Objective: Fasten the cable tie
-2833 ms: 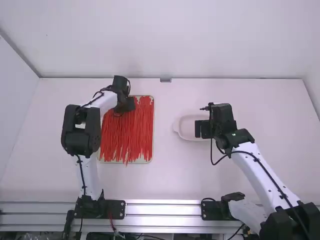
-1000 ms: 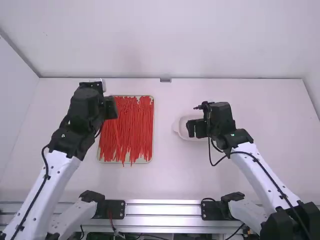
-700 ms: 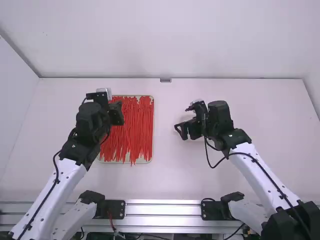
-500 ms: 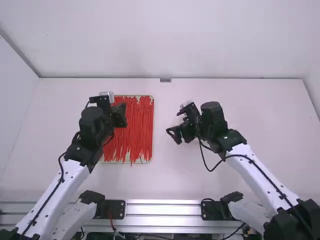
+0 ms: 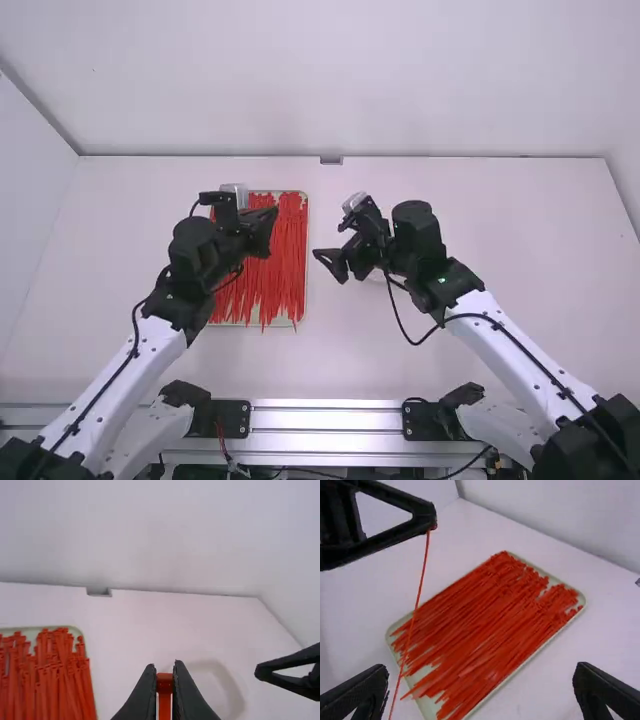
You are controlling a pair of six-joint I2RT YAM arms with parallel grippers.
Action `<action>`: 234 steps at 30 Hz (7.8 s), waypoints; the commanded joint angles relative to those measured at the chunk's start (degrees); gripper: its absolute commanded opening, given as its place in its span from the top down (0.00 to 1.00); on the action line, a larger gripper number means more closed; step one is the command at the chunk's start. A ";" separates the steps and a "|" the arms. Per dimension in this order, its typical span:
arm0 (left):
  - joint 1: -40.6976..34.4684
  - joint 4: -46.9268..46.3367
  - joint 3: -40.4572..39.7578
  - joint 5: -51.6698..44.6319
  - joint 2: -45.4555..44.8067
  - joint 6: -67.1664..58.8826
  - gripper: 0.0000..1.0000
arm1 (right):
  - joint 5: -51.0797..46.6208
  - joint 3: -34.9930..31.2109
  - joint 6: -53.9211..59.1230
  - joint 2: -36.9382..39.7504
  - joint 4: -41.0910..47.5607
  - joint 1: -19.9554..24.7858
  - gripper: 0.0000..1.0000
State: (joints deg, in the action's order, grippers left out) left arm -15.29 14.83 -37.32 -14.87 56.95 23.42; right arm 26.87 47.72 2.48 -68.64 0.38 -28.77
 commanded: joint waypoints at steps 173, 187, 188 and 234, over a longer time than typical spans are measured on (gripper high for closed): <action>4.79 18.75 -12.07 -56.35 13.79 -8.72 0.00 | 51.52 1.70 -3.50 -7.76 -16.65 18.12 1.00; 4.02 21.27 -22.29 -65.02 24.83 -7.28 0.33 | 51.34 1.70 -0.94 -7.78 -16.26 17.42 1.00; 4.02 22.43 -22.29 -65.05 24.83 -6.34 0.36 | 51.36 1.70 -0.90 -7.78 -16.31 17.42 1.00; 1.42 38.21 -22.27 -55.41 24.83 5.88 0.78 | 43.80 1.70 -13.03 -7.76 -33.35 13.03 1.00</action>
State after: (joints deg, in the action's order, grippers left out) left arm -13.78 52.42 -58.24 -71.02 81.76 28.99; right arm 72.55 47.72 -8.32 -76.34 -32.49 -15.18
